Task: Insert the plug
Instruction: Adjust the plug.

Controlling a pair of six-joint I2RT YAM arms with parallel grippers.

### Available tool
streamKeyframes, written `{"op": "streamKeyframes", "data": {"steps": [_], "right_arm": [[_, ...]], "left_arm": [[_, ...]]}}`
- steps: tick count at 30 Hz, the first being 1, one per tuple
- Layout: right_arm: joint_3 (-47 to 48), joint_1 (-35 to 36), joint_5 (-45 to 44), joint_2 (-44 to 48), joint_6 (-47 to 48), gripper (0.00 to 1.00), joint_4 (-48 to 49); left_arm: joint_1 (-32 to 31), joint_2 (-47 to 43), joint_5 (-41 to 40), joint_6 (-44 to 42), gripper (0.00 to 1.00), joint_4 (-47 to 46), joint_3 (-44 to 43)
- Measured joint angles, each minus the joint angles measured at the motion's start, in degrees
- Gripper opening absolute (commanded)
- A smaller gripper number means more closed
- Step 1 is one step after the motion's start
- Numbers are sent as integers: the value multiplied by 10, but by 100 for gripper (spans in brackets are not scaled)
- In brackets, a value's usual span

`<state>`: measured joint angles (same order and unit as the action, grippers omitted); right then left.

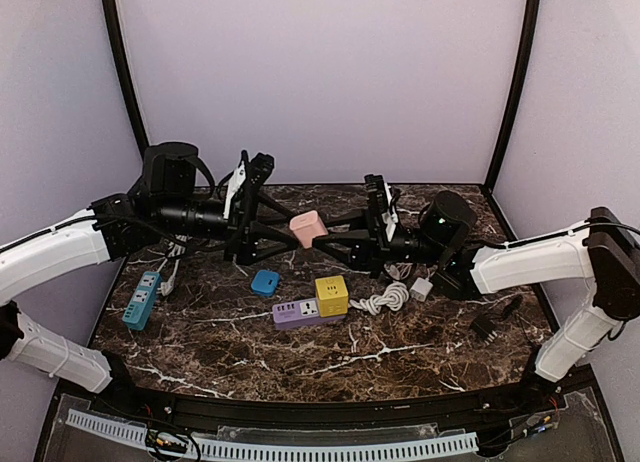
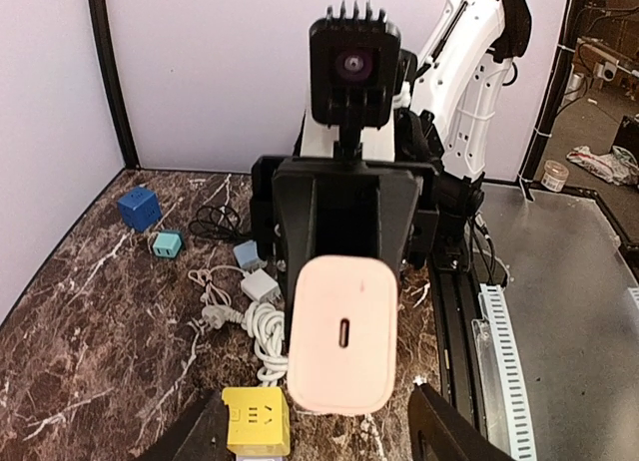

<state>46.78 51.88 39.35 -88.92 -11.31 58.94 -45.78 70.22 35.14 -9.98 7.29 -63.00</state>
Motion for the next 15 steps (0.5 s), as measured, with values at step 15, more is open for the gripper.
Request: {"op": "streamKeyframes", "data": {"steps": [15], "right_arm": [[0,0,-4,0,-3,0,1]], "left_arm": [[-1,14,28,39,53,-89,5]]}}
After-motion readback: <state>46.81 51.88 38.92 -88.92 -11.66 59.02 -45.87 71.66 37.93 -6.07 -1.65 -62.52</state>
